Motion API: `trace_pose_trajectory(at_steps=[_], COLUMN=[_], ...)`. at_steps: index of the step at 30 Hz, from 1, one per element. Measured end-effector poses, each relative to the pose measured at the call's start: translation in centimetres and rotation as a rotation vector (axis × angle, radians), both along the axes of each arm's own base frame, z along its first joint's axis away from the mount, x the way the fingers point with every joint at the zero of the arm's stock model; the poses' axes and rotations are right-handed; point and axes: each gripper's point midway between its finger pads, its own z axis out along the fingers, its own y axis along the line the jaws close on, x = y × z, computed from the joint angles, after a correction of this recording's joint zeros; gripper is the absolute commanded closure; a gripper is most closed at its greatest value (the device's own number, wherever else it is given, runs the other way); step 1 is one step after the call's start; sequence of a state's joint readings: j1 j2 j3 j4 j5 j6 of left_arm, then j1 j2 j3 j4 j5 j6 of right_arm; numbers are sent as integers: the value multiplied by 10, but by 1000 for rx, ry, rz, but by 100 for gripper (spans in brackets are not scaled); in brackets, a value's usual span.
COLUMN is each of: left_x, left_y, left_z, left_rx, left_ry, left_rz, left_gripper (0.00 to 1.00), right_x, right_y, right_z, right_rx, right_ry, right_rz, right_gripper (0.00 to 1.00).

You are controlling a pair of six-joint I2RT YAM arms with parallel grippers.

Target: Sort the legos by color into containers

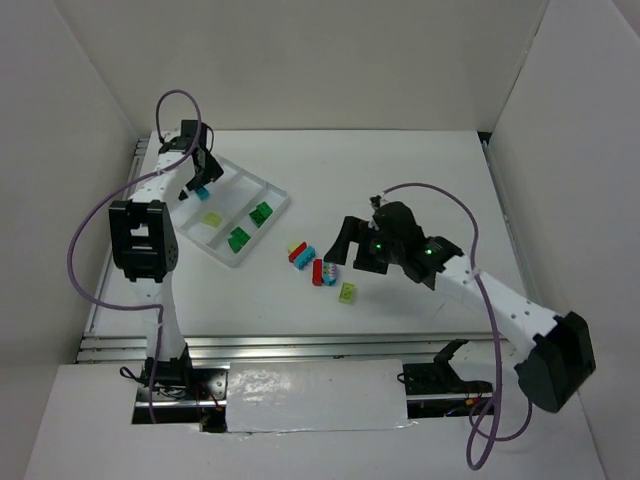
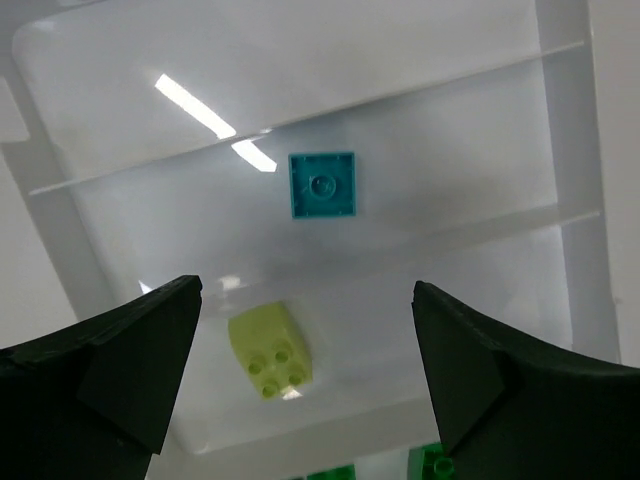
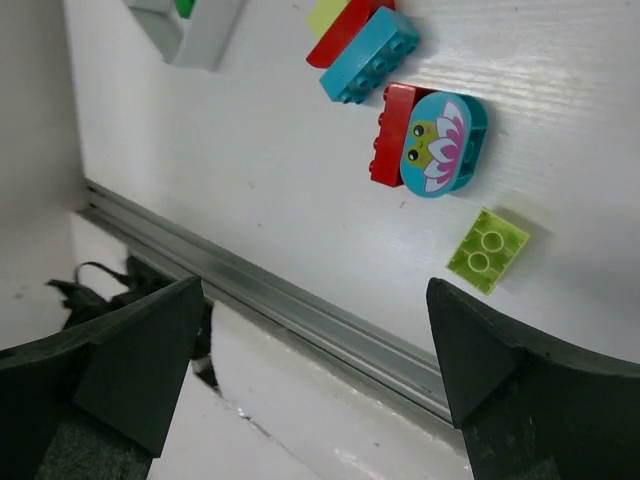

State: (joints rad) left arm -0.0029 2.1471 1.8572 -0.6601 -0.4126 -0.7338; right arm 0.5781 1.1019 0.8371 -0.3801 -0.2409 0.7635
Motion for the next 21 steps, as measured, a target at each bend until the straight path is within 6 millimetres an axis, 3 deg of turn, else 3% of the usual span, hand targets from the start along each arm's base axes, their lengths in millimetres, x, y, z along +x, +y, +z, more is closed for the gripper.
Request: trace_pose_trajectory(at_steps=[3,6,11,13,17,21], left_x=[-25,-67,-131,-157,-194,-216], left_y=[-8,-20,-55,-73,-85,-89], left_z=[25,81,184,204,193,158], left_rx=[-41,-82,-107,-130,-150,-149], left_ry=[-33,-150,-442,-515,-508,-413], left_rz=[-17,-60,-190,-269,-369,-443], left_gripper=[1,0,0,0,0,1], right_x=[11,25,49,57,57,53], right_y=[21,32,29,29,30,34], right_z=[-12,-25,-60,-76,-104,-122], right_rx=[-145,-255,-451,-511,-585,-621], right_ry=[-3,-23,5,23,61,86], right_rz=[1,-30,-109,-123,-114,-95], right_gripper=[0,0,0,0,0,2])
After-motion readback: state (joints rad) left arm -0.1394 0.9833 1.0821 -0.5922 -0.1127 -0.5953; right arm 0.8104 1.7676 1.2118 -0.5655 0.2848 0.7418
